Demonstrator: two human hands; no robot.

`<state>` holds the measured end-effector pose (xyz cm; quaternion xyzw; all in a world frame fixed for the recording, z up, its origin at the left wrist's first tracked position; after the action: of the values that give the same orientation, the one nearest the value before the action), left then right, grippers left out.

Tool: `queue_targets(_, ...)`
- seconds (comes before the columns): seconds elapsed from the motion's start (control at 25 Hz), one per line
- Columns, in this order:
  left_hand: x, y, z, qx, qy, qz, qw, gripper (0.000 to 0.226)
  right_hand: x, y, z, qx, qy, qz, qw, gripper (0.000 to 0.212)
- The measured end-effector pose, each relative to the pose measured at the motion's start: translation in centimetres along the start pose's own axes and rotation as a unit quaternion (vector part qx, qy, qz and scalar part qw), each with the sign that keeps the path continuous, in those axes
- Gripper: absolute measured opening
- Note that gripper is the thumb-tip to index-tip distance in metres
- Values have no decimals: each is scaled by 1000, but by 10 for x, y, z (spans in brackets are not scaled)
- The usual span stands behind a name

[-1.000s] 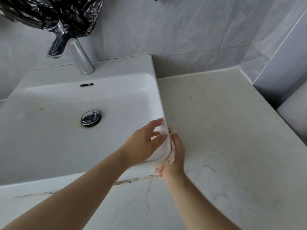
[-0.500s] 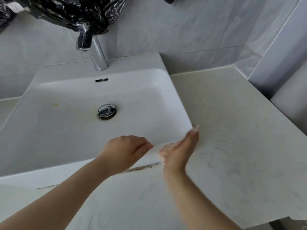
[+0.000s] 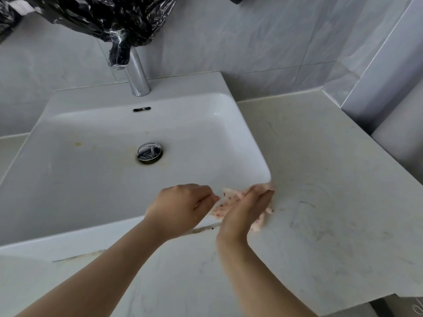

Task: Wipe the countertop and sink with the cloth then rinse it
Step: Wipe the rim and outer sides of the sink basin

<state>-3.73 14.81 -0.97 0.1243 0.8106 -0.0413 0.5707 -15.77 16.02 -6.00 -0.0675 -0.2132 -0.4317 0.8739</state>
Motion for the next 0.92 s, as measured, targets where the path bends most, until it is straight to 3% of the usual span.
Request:
queue_targets(0.04,0,0,0,-1,1,-3,1000,67,0,-4,3,-16,-20,-8,1000,34)
queue_targets(0.12,0,-2,1,-2,1,-5,1000,66,-3,-31,4,70,-44,-15,996,39)
queue_targets(0.2,1,-3,0,2,-3,-11,1000,66,-7,-65,-2,176,-49,52,982,40)
queue_targets(0.28,2,-3,-3,-1,-3,-19,1000,65,-13,-76,-4,226,-32,101,968,39)
queue_targets(0.36,2,-4,-3,-5,-3,-22,1000,63,-15,-57,-7,223,-47,90,969,36)
queue_targets(0.52,0,-2,-3,-7,4,-30,1000,58,-12,-7,-19,185,-100,31,977,49)
queue_targets(0.64,0,-2,-4,-1,2,-35,999,56,-3,-52,1,215,-70,46,973,29)
queue_targets(0.76,1,-2,-4,4,-5,-41,999,54,-8,-56,11,259,-40,65,963,29)
queue_targets(0.92,1,-2,-3,12,-1,-53,999,54,-11,1,-9,247,-34,-16,968,49)
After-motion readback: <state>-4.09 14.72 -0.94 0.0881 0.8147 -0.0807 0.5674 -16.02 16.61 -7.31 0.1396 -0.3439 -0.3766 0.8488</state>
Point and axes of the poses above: each hand's wrist, its own y-axis away from the middle knuckle, its own x-axis out of the palm, z = x × y, the point moved 3 cm from there along -y, towards the middle knuckle, and after that the axes turned 13 degrees about -x, right-handed, at the moved point
